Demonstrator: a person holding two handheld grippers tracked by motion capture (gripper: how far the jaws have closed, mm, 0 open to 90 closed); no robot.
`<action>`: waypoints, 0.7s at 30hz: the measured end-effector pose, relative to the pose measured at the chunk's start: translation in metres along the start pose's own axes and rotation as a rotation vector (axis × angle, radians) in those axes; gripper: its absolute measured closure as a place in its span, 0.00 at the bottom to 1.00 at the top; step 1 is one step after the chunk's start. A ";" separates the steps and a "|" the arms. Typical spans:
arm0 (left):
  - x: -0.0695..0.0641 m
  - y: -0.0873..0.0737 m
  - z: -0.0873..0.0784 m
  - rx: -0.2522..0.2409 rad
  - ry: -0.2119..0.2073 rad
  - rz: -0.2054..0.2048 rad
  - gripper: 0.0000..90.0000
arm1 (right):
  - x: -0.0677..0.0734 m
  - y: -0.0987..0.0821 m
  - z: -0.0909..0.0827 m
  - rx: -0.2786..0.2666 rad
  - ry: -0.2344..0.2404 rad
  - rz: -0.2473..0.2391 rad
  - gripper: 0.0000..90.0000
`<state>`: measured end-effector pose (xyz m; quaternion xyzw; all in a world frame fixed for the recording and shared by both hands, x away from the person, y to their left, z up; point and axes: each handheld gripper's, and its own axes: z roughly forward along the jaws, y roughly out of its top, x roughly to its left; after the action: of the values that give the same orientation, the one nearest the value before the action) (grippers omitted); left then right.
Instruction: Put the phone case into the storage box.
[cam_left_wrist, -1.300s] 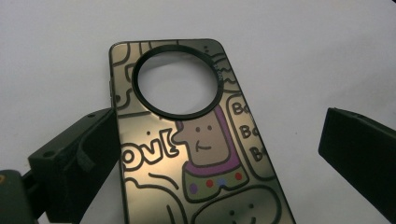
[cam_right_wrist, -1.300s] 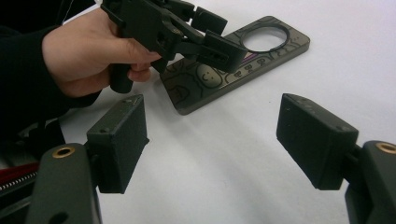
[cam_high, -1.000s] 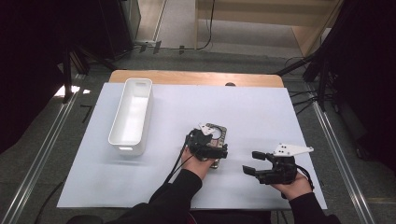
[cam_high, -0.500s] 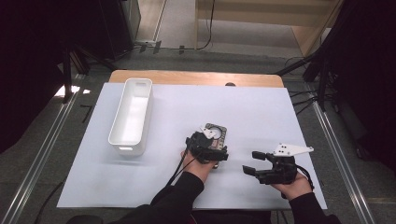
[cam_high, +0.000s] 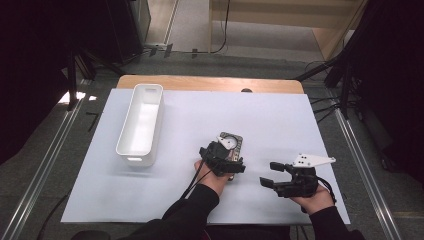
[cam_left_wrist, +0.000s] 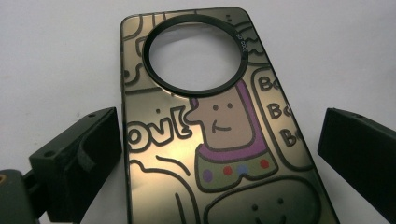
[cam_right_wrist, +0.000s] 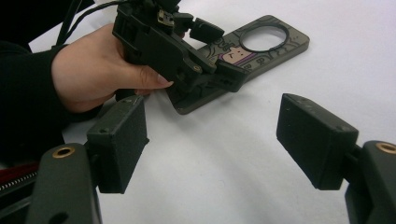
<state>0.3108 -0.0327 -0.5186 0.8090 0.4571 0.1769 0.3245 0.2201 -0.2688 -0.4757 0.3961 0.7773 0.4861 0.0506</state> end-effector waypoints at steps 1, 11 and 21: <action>0.000 0.000 0.000 0.002 0.003 0.005 0.00 | 0.000 0.000 0.000 0.000 0.000 0.000 0.26; -0.004 0.000 0.002 0.014 0.029 0.028 0.00 | 0.000 0.000 0.000 0.000 -0.004 -0.001 0.26; -0.004 0.001 0.002 0.015 0.028 0.029 0.00 | 0.000 0.000 0.000 0.003 -0.005 0.002 0.26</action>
<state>0.3103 -0.0371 -0.5198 0.8155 0.4510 0.1896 0.3092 0.2201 -0.2685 -0.4756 0.3982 0.7775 0.4840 0.0516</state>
